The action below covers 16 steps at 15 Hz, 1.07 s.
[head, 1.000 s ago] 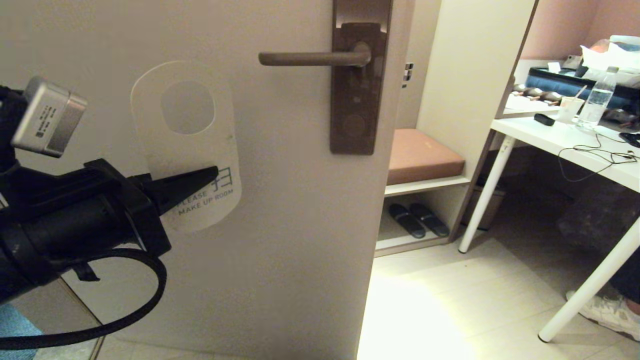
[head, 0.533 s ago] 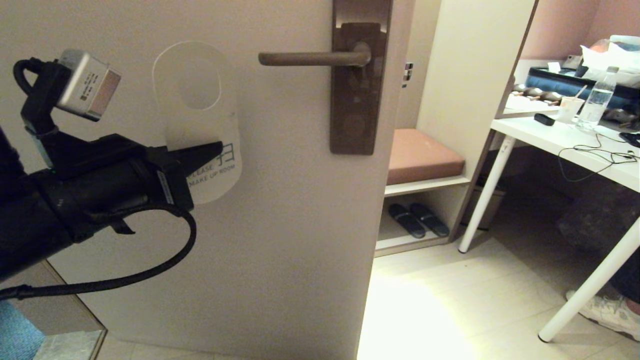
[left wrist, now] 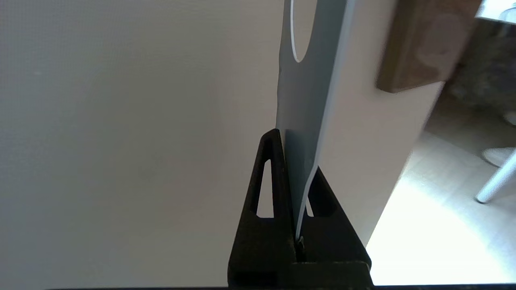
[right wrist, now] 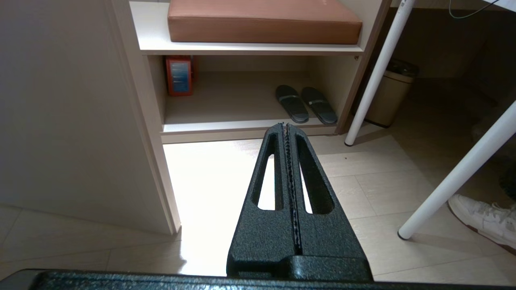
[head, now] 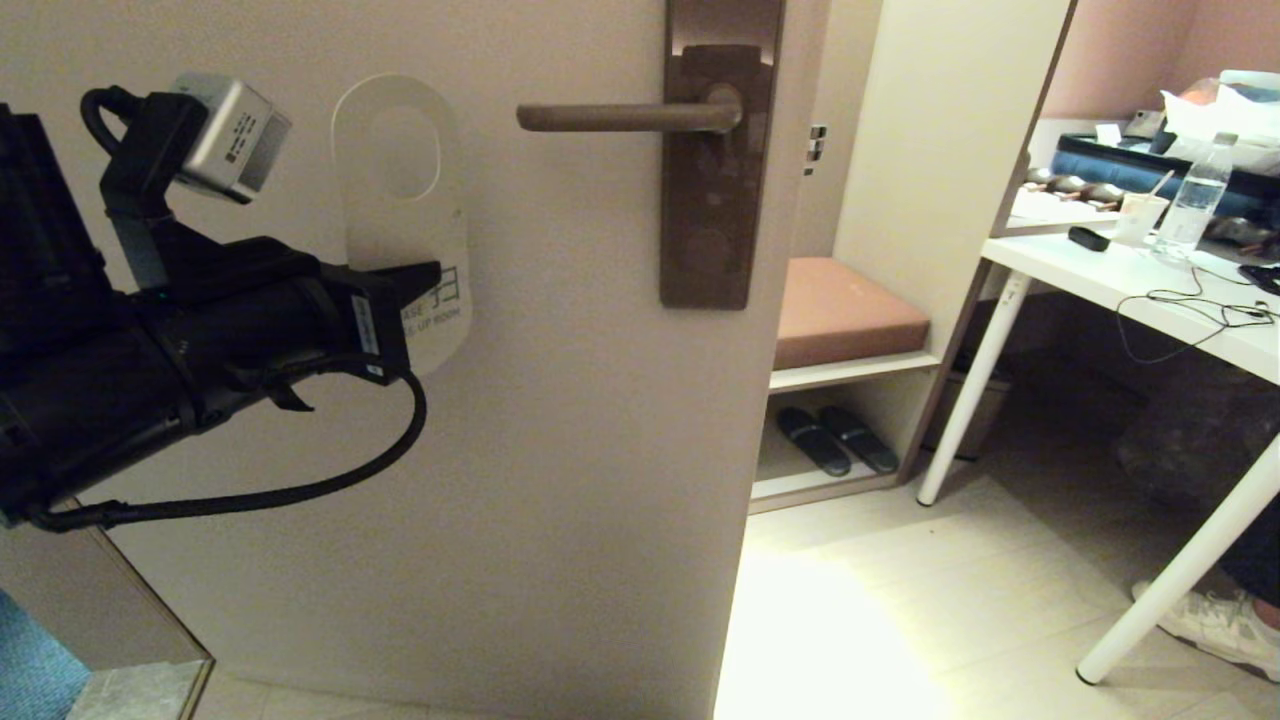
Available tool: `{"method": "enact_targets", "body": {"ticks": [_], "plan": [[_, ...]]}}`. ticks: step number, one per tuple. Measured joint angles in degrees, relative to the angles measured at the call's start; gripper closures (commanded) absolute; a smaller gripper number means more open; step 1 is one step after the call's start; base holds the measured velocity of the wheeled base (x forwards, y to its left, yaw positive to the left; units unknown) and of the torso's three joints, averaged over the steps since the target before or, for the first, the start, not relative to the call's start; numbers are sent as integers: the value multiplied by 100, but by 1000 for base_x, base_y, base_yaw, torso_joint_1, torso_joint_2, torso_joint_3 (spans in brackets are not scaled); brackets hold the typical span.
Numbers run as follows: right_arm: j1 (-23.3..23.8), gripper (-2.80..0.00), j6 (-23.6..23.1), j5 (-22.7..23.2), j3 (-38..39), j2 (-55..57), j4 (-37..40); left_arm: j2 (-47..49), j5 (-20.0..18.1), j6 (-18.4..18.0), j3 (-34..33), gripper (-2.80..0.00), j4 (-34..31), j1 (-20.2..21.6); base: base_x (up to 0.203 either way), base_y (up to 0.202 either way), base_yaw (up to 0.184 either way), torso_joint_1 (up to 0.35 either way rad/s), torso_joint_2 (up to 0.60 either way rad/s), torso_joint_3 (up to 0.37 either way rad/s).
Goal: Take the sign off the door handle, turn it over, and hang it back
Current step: Hang the sign back with the other side facing out
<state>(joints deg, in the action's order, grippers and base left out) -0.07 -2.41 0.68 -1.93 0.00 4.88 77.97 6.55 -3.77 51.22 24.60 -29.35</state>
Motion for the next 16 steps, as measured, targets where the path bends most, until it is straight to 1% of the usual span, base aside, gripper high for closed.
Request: {"method": "enact_targets", "body": {"ticks": [3,7,11,15,16], "plan": [[0,0,-1,2,0,0,0,15,80,0,240,0,-250,0,0,0,0,0,0,0],[0,0,0,-2,0,0,2,13,344,16,574,0,-691,-75,0,0,0,0,0,0],[0,0,-1,-4,0,0,2,2,602,93,635,0,-967,-195,0,0,0,0,0,0],[0,0,-1,0,0,0,0,2,724,445,644,0,-1150,-302,0,0,0,0,0,0],[2,0,2,-2,0,0,0,0,793,587,647,0,-1210,-314,0,0,0,0,0,0]]}}
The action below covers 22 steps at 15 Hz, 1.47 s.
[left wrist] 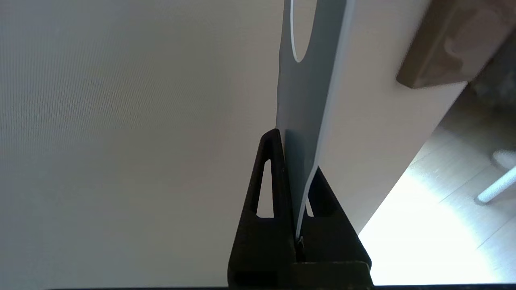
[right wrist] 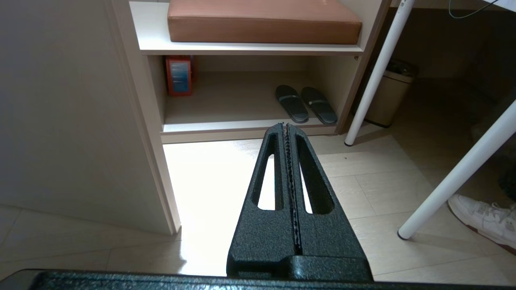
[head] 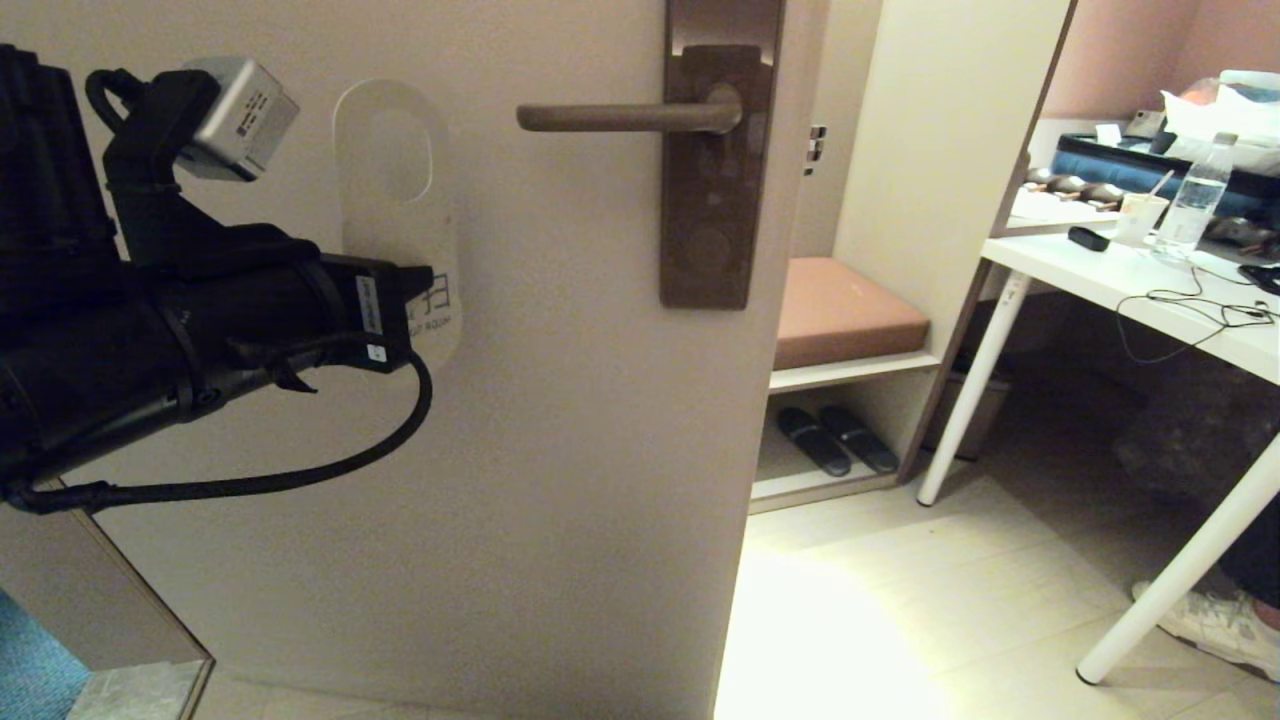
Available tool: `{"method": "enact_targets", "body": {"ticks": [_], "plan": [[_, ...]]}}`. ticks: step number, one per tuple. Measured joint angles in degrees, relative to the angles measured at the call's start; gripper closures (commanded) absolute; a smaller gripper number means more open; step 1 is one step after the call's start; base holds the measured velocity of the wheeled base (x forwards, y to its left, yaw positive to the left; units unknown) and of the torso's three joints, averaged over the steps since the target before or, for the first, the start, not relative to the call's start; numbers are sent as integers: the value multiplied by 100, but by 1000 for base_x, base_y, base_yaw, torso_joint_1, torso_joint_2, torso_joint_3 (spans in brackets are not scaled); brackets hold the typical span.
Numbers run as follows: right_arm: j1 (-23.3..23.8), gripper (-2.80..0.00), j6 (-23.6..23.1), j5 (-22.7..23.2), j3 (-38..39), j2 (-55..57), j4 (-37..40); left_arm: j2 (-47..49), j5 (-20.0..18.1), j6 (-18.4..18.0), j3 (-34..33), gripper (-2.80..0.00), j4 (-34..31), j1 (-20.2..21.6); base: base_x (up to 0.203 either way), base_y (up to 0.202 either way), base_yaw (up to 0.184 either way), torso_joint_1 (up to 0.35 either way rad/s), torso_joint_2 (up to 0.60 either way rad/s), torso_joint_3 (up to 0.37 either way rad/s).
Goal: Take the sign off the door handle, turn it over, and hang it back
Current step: Hang the sign back with the other side facing out
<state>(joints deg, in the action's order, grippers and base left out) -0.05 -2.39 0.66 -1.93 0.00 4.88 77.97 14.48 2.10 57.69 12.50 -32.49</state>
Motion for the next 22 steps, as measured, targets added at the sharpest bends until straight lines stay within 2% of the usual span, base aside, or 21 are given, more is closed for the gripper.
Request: {"method": "enact_targets", "body": {"ticks": [2,4,9,13,22], "plan": [[0,0,-2,0,0,0,0,0,69,228,38,0,-34,-36,0,0,0,0,0,0],[-2,0,-3,2,0,0,1,0,152,310,87,0,-75,-93,0,0,0,0,0,0],[-2,0,-2,2,0,0,0,64,411,717,392,0,-487,-302,0,0,0,0,0,0],[-2,0,-2,0,0,0,2,188,621,732,513,0,-484,-513,0,0,0,0,0,0],[-2,0,-3,0,0,0,2,455,616,706,841,0,-476,-697,0,0,0,0,0,0]]}}
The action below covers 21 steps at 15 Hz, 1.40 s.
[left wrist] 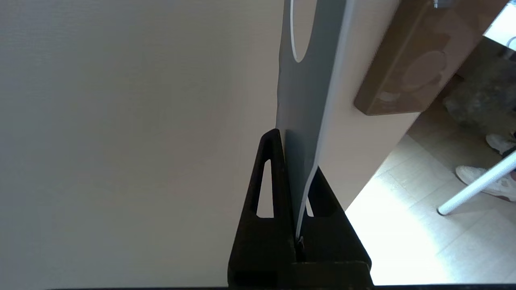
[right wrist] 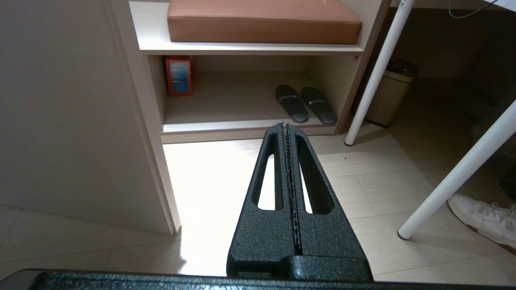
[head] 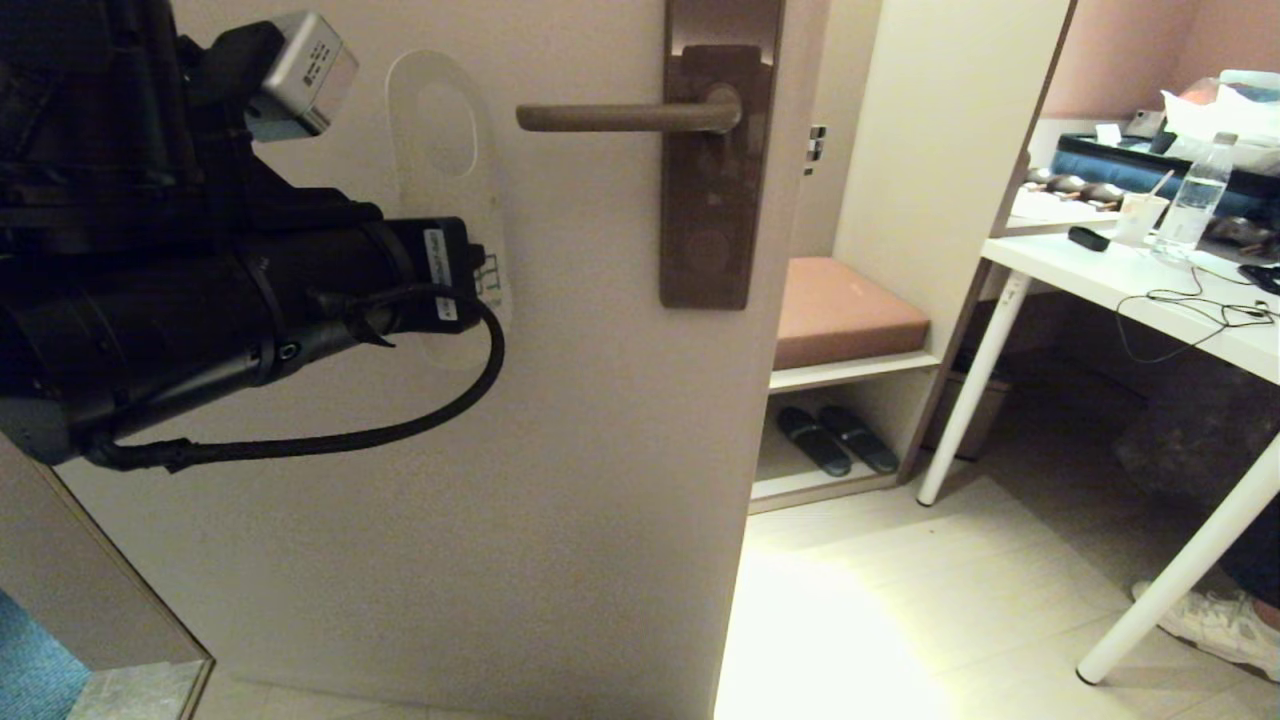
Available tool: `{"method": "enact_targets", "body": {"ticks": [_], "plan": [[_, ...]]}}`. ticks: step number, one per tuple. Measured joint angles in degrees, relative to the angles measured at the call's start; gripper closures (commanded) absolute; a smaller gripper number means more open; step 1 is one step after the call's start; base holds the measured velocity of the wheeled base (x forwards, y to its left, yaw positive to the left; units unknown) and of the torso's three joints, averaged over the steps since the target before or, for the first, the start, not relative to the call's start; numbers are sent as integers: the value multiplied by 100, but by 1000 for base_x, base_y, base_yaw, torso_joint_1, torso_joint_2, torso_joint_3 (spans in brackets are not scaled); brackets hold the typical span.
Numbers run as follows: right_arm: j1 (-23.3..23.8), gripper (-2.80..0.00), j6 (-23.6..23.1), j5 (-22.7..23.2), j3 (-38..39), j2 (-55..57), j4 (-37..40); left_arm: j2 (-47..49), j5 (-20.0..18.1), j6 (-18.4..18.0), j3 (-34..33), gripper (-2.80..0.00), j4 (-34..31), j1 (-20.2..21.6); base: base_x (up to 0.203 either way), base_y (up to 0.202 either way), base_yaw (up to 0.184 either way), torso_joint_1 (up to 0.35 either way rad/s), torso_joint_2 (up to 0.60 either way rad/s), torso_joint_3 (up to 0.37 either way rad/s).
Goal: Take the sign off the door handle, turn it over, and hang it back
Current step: Hang the sign back with the other side facing out
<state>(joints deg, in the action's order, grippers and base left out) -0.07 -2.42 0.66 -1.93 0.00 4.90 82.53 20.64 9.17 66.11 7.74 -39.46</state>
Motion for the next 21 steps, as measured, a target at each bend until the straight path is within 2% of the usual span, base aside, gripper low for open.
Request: {"method": "enact_targets", "body": {"ticks": [21], "plan": [[0,0,1,5,0,0,0,703,-6,-74,690,0,28,-164,0,0,0,0,0,0]]}}
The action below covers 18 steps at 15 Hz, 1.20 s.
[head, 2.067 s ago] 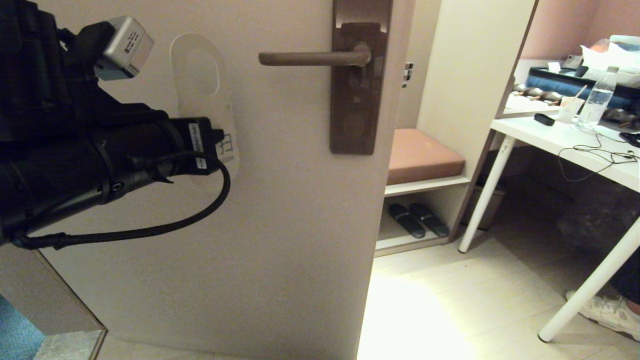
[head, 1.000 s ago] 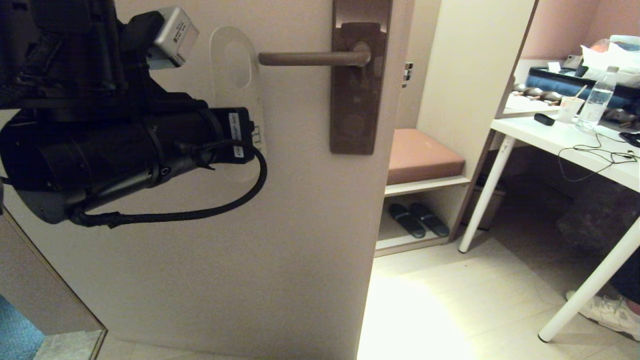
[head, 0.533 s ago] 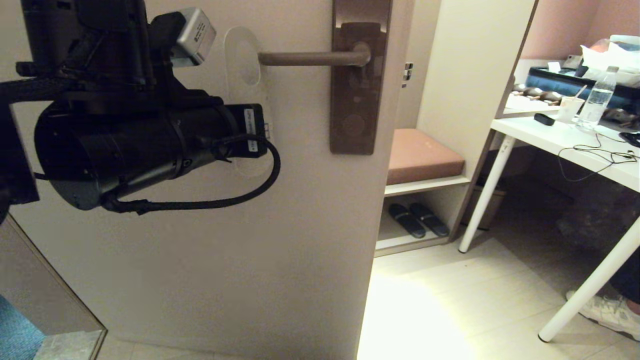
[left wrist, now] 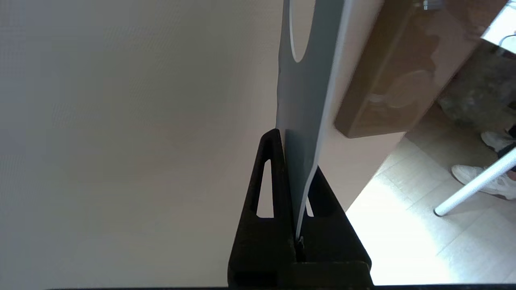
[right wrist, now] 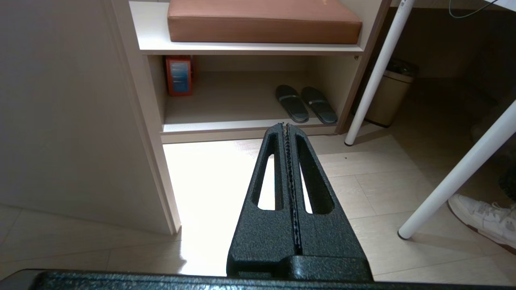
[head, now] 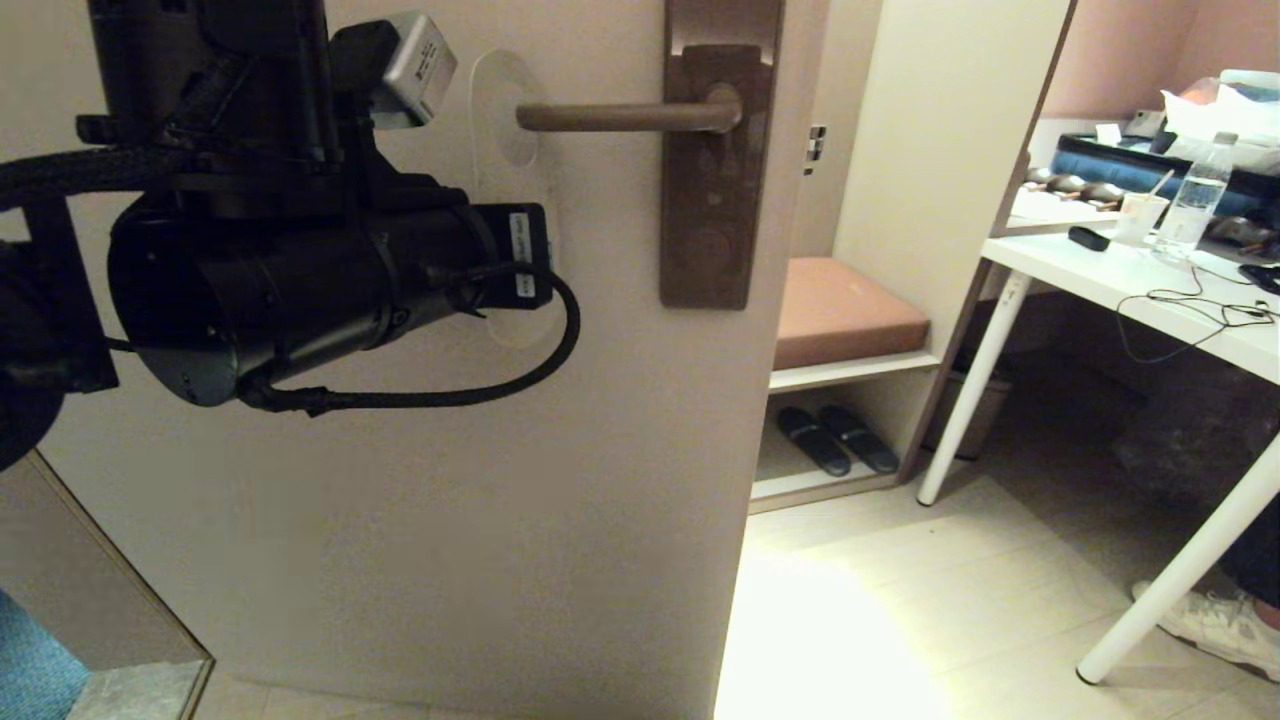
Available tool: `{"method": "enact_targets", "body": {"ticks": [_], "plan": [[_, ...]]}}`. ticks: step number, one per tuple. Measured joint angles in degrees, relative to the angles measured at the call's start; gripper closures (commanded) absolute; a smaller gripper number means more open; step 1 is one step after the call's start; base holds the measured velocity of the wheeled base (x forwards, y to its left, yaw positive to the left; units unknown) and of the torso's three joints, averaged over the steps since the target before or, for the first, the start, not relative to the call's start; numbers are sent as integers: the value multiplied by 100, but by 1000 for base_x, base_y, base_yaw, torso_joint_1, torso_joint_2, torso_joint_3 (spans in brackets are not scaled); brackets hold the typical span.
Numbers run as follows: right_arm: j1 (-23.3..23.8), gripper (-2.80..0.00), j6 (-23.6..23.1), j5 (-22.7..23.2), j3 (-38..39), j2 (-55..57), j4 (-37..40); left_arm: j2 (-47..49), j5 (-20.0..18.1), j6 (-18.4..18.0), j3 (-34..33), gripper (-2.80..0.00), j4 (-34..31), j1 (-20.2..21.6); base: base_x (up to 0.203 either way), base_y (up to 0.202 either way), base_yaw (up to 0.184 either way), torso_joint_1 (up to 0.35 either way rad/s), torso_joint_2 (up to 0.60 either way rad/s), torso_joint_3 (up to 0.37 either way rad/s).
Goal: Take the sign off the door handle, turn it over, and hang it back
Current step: Hang the sign back with the other side facing out
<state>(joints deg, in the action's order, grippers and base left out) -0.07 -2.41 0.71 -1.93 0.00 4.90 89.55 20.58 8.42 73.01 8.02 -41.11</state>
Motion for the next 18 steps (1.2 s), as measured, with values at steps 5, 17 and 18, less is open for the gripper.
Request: {"method": "enact_targets", "body": {"ticks": [5,17,18], "plan": [[0,0,-1,-2,0,0,0,20,40,-15,20,0,-1,-220,0,0,0,0,0,0],[0,0,-1,-5,0,0,0,64,191,-171,11,0,-1,-618,0,0,0,0,0,0],[0,0,-1,-5,0,0,-2,91,191,-173,11,0,9,-652,0,0,0,0,0,0]]}}
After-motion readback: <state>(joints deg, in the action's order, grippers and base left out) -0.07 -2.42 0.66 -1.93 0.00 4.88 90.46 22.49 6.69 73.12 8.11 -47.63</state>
